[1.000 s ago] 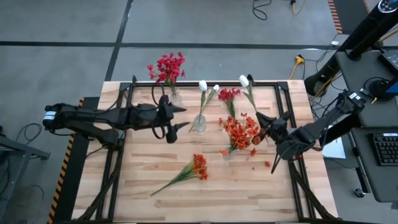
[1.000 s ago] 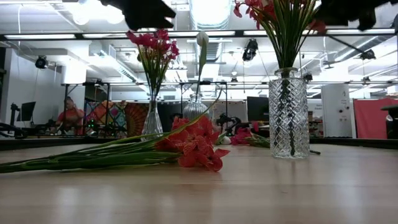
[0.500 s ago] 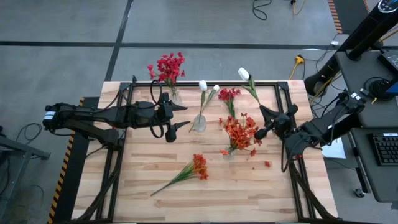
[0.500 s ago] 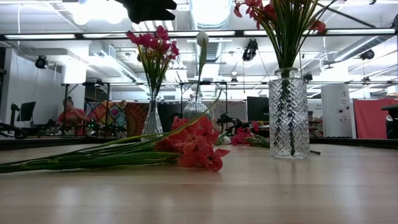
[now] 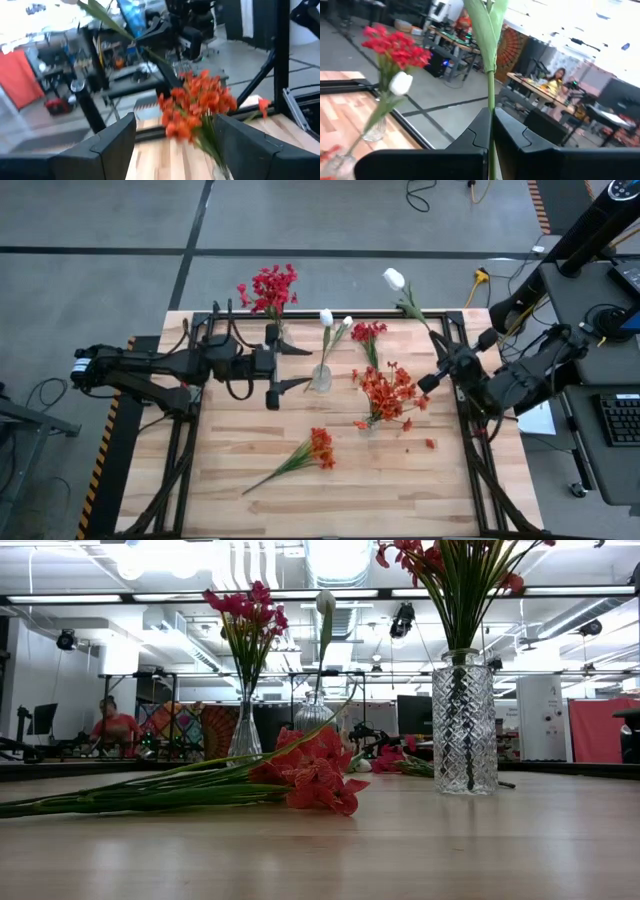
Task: Sort flowers into vase by color
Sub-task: Put the right white tulip flower into the center transparent glass vase
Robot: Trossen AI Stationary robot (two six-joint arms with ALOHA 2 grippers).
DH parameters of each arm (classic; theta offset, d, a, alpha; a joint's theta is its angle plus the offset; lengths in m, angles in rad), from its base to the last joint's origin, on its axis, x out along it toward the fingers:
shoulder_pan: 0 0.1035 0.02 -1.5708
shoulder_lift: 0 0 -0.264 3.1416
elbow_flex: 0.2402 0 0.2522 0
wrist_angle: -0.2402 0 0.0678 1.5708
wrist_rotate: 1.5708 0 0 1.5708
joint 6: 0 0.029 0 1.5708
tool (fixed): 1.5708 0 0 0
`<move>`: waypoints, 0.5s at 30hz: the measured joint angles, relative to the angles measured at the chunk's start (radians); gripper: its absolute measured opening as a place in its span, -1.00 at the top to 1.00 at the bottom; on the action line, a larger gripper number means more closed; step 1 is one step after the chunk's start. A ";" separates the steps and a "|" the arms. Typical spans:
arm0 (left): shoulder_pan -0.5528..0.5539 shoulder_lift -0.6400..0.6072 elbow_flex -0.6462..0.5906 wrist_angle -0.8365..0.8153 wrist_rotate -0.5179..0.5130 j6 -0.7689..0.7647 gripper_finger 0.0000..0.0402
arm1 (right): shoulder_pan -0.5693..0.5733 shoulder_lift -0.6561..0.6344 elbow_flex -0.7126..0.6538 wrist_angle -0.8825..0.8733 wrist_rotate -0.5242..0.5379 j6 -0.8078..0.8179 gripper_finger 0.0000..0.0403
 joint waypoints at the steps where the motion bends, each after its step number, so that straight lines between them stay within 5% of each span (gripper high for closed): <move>1: 0.000 0.011 0.004 0.021 0.015 0.009 -0.25 | 0.000 0.015 0.025 -0.001 -0.015 -0.021 0.95; 12: -0.002 0.163 0.005 0.142 0.072 -0.015 -0.25 | 0.001 0.225 0.342 0.000 -0.033 -0.274 0.95; 15: -0.007 0.173 0.005 0.141 0.090 -0.033 -0.25 | 0.002 0.271 0.405 -0.001 -0.120 -0.298 0.95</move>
